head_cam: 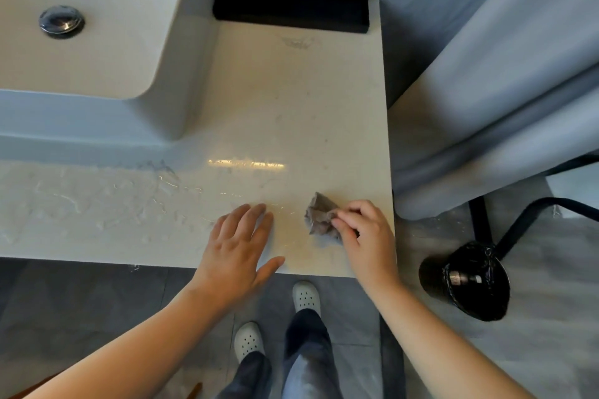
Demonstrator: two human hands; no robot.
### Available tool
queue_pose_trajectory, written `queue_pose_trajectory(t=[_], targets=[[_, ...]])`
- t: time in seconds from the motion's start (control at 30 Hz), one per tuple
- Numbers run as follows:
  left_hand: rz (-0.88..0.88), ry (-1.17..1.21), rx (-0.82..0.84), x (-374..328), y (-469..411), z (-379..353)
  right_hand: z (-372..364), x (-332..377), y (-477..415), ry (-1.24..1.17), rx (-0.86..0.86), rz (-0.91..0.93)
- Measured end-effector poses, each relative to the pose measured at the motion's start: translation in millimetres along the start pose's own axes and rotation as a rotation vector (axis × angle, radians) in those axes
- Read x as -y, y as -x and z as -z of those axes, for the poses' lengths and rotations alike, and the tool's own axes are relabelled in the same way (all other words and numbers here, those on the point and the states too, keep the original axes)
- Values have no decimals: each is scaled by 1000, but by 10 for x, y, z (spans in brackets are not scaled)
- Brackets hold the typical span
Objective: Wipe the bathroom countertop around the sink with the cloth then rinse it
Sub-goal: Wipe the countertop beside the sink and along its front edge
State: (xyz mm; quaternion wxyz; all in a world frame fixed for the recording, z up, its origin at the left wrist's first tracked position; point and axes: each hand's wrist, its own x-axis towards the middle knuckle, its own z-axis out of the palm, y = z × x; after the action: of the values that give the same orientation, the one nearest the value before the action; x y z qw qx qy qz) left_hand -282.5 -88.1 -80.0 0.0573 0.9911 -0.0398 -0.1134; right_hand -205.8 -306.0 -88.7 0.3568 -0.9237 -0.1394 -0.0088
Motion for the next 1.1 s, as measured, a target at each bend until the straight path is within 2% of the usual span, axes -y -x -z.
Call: queue_pose_trajectory(t=[0.13, 0.27, 0.37, 0.73, 0.93, 1.1], targets=[[5, 7, 1, -3, 6, -3, 100, 33, 77, -112, 81, -37], [-6, 0, -4, 1, 4, -3, 288, -115, -303, -49, -96, -91], [-8, -10, 1, 1, -7, 10, 302, -326, -506, 1, -144, -164], [-42, -17, 12, 44, 8, 55, 26, -137, 469, 29, -259, -151], [-88, -21, 24, 89, 12, 96, -53, 43, 713, 5, -243, -168], [-126, 42, 3, 135, 66, 218, -37, 182, 796, -125, -184, -239]])
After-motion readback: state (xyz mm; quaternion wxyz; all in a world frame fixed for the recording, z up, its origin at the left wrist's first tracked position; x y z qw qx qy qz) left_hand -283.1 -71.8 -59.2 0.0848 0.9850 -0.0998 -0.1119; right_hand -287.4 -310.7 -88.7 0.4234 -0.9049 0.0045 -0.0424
